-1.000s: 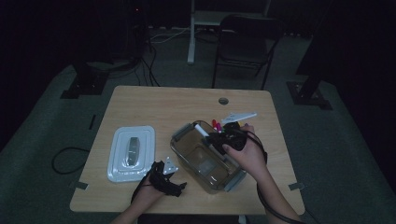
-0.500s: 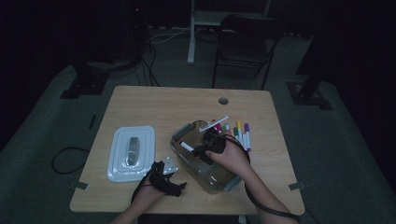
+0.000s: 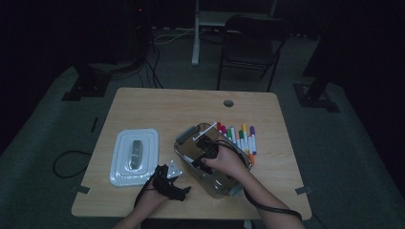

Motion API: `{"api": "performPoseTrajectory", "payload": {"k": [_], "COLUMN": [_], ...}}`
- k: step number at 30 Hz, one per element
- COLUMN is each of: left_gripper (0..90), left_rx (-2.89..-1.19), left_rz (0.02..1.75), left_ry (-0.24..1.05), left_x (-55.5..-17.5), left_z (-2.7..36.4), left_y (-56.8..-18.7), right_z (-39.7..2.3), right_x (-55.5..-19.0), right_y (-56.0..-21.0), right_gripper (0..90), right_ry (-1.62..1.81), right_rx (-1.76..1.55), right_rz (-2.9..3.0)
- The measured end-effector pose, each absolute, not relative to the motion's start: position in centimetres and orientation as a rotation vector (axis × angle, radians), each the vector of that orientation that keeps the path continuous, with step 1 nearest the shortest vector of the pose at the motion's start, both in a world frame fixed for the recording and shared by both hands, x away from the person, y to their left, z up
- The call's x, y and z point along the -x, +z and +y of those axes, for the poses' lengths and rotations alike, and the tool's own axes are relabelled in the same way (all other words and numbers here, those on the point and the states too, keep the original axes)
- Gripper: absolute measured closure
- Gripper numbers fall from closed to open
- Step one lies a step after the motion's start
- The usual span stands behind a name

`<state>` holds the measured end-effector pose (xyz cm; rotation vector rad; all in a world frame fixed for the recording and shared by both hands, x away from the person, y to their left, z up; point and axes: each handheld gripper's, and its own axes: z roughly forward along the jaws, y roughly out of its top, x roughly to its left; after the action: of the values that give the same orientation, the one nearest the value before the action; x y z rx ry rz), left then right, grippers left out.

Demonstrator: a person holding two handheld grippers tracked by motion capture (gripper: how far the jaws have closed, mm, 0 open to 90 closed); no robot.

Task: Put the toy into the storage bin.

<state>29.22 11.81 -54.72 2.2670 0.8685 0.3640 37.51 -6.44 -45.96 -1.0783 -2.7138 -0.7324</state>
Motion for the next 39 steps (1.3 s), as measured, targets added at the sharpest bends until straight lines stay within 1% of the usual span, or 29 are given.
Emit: {"api": "performPoseTrajectory", "payload": {"k": [16, 22, 25, 27, 28, 29, 30, 31, 32, 34, 39], "left_gripper": [0.5, 0.5, 0.5, 0.5, 0.5, 0.5, 0.5, 0.5, 0.5, 0.5, 0.5], "left_rx": [-2.266, -2.267, -2.267, -2.268, -2.268, -2.268, -2.269, -2.269, -2.269, -2.268, -2.267], "left_rz": [0.868, 0.868, 0.868, 0.868, 0.868, 0.868, 0.867, 0.867, 0.867, 0.868, 0.868], "left_ry": [0.364, 0.363, 0.362, 0.362, 0.361, 0.362, 0.361, 0.361, 0.361, 0.359, 0.360], "left_x": [-29.2, -29.3, -29.3, -29.3, -29.3, -29.3, -29.3, -29.3, -29.3, -29.3, -29.3], "left_z": [11.8, 11.8, 11.8, 11.8, 11.8, 11.8, 11.8, 11.8, 11.8, 11.8, 11.8], "left_y": [-54.7, -54.7, -54.7, -54.7, -54.7, -54.7, -54.7, -54.7, -54.7, -54.7, -54.7], "right_z": [-5.4, -5.8, -6.3, -6.6, -7.0, -7.3, -7.5, -7.8, -8.0, -8.6, -10.3], "right_x": [-37.3, -37.2, -37.3, -37.3, -37.3, -37.3, -37.2, -37.2, -37.1, -36.9, -36.5], "right_y": [-48.1, -47.7, -47.0, -46.8, -46.2, -45.9, -45.5, -45.2, -44.8, -44.2, -42.8], "right_gripper": [76.1, 69.6, 63.3, 62.4, 57.6, 57.0, 53.3, 52.8, 54.8, 51.2, 50.7], "right_ry": [-0.519, -0.598, -0.701, -0.732, -0.808, -0.827, -0.852, -0.887, -0.901, -0.948, -1.085], "right_rx": [1.050, 1.046, 1.030, 1.033, 1.008, 1.018, 1.012, 1.013, 1.022, 1.025, 1.016], "right_rz": [-2.734, -2.721, -2.728, -2.735, -2.770, -2.773, -2.774, -2.769, -2.771, -2.792, -2.823]}}
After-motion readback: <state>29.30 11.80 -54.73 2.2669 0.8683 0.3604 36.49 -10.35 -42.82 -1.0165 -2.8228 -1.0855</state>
